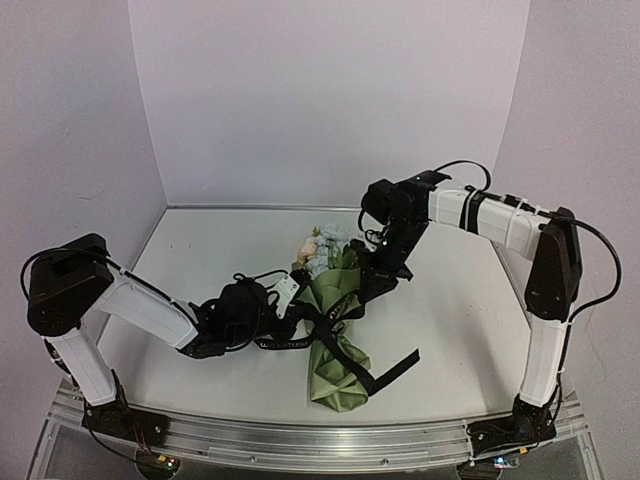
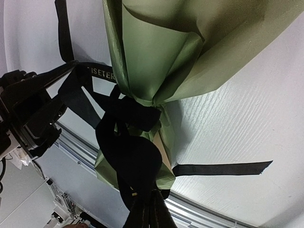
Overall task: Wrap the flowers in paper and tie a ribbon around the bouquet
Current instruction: Cross the half-tied ribbon over the folded bouquet.
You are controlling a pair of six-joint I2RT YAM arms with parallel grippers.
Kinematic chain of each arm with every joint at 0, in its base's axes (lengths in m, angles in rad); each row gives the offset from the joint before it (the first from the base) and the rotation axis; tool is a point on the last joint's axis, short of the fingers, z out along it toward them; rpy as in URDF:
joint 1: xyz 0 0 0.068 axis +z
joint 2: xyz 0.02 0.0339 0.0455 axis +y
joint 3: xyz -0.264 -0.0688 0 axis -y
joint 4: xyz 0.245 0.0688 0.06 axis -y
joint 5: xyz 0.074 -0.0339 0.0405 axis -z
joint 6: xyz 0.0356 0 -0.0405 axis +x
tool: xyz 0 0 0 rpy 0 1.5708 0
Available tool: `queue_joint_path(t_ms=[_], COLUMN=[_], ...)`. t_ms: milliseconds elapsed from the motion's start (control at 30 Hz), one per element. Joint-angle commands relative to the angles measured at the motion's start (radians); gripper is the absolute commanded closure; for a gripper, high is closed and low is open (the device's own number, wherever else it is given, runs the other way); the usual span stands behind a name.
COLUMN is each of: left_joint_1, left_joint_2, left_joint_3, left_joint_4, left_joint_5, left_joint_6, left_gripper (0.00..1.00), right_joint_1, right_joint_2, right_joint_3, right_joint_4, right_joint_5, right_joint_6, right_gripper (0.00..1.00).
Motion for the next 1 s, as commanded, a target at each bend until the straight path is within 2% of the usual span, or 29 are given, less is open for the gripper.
queue_joint_path(t_ms=[0,167,300,467,633,800,967], left_joint_1=[0.001,0.001,0.001,0.001,0.001,-0.003,-0.016], left_joint_2=[-0.068,-0.101,-0.136,-0.208,-0.271,-0.207,-0.152], left_joint_3=[-0.034,-0.063,-0.093,-0.127,-0.084,0.059,0.135], left_joint_4=[0.082,0.062,0.057,0.031,-0.038,-0.176,-0.214], left_joint_5=[0.041,0.019,-0.002,-0.014,0.12,0.271,0.309], left_joint_6=[0.005,-0.001,-0.015,-0.018,0.091,0.192,0.245], left_gripper=[0.8,0.75,0.67,0.66,0.63,0.61,0.6], right_joint_1=[-0.003,-0.003,-0.003,-0.003,0.003,0.01,0.019], right_joint_2=[-0.011,-0.006,-0.005,-0.004,-0.006,-0.002,0.02], right_joint_3=[0.029,0.036,0.038,0.045,0.069,0.109,0.143], right_joint_4=[-0.025,-0.026,-0.027,-0.028,-0.034,-0.035,-0.033], right_joint_5=[-0.015,-0.033,-0.045,-0.067,-0.106,-0.169,-0.227], right_joint_6=[-0.022,-0.021,-0.022,-0.022,-0.009,0.043,0.14], right_gripper=[1.0,1.0,1.0,1.0,1.0,1.0,1.0])
